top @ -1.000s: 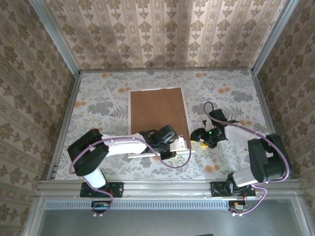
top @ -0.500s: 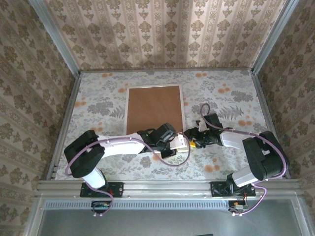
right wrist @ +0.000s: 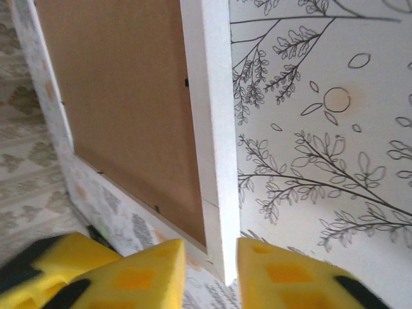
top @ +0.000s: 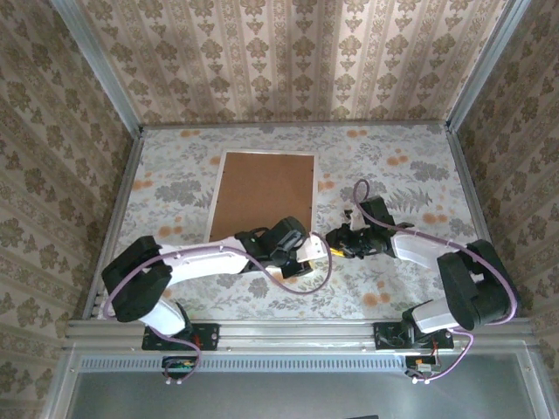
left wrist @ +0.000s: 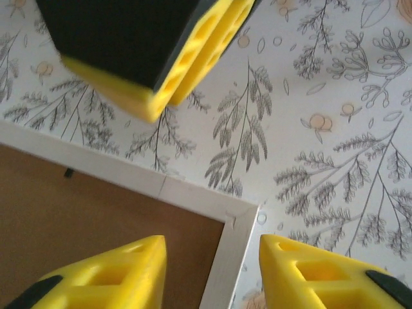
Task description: Put the photo into the frame
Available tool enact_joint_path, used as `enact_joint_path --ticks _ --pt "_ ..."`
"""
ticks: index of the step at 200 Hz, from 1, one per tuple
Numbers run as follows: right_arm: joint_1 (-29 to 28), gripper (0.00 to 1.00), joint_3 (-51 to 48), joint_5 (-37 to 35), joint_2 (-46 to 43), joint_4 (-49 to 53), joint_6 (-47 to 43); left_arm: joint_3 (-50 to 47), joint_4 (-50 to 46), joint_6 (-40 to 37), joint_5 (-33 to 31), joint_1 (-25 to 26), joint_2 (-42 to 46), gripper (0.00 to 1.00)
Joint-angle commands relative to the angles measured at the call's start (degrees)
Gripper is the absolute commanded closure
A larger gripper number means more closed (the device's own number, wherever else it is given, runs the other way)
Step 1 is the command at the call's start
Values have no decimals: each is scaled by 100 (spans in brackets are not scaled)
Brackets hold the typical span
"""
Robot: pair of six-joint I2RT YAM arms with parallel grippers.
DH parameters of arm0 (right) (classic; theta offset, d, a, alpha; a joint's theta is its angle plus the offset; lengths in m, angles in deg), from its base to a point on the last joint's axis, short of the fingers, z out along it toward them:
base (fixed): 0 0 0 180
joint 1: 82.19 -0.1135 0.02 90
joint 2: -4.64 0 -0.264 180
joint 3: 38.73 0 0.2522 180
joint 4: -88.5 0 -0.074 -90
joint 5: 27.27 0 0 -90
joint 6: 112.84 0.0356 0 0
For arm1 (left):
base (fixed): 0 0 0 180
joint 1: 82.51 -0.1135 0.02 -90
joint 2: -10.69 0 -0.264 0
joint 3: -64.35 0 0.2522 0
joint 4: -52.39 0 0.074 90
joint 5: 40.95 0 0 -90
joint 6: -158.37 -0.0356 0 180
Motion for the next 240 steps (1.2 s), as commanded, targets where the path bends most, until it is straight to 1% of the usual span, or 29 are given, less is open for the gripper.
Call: enact_joint_path --ticks 1,16,35,42,61,97,127,156,179,191,204,221,240 --pt "-62 66 229 -528 -342 750 -456 1 -982 -193 -72 -162 107 50" --pt "-61 65 305 -545 -272 828 -538 -24 -1231 -290 -274 -253 99 48" --pt "-60 65 440 -460 -132 924 -626 -96 -1297 -479 -282 -421 146 46" --pt "-60 65 504 -420 47 973 -665 -106 -1357 -579 -260 -448 172 46" --pt "-64 64 602 -372 170 1058 -766 -168 -1442 -841 -316 -480 188 44" --pt "-66 63 643 -369 302 1075 -840 -397 -1505 -1147 -91 -497 178 43" --pt "-61 63 708 -228 515 978 -813 -327 -1498 -1353 -184 -560 31 45" --pt "-60 63 787 -161 605 971 -817 -212 -1701 -1510 -237 -599 -226 49" --pt "-64 63 851 -197 623 1026 -857 -247 -1673 -1667 -352 -622 -397 52" --pt "-64 63 880 -193 649 1047 -866 -194 -1686 -1730 -393 -630 -535 55" --pt "-60 61 889 -189 676 1074 -858 -56 -1753 -1744 -379 -626 -665 61" --pt "-68 55 863 -169 677 1054 -831 55 -1722 -1743 -252 -613 -659 75" --pt "-61 45 860 -223 652 1117 -839 44 -1543 -1783 -78 -597 -479 90"
